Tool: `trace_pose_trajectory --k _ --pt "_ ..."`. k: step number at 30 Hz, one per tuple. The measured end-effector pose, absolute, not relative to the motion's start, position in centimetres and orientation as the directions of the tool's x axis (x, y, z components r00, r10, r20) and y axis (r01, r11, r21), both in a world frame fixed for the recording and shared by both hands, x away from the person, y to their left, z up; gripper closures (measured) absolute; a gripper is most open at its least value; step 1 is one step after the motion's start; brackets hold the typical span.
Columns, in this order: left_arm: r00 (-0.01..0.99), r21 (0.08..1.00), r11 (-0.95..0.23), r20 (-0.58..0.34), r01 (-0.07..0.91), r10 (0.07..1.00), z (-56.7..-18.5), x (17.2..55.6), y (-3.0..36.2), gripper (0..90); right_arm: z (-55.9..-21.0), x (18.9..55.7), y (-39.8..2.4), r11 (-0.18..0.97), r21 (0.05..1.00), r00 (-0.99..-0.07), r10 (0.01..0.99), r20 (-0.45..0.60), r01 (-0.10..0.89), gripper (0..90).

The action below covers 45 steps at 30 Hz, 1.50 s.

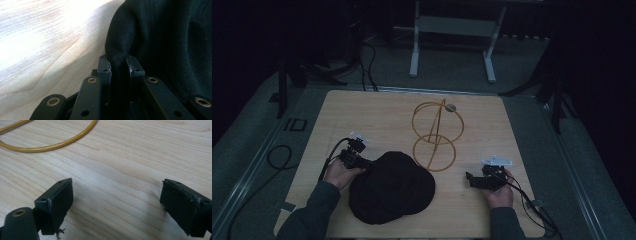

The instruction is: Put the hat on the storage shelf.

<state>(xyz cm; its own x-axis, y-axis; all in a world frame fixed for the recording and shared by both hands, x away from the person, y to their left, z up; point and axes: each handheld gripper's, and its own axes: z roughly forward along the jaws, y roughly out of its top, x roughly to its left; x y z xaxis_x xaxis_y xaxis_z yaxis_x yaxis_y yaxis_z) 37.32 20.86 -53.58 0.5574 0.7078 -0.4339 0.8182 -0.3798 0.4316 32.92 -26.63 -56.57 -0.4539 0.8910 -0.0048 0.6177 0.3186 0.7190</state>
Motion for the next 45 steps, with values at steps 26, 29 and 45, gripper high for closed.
trace_pose_trajectory --k 26,29,45 --pt "0.477 0.470 -0.199 -0.599 0.860 0.643 -50.8 37.8 24.5 77.6 -56.6 32.9 -26.6 0.318 0.719 -0.454 0.891 -0.005 0.618 11.5" --pt "0.461 0.470 -0.177 -0.603 0.865 0.651 -50.5 37.9 24.9 77.6 -56.6 32.9 -26.6 0.318 0.719 -0.454 0.891 -0.004 0.618 11.5" --pt "0.410 0.480 -0.093 -0.614 0.872 0.674 -48.4 38.1 27.2 77.6 -56.6 32.9 -26.6 0.319 0.719 -0.454 0.891 -0.005 0.618 11.5"
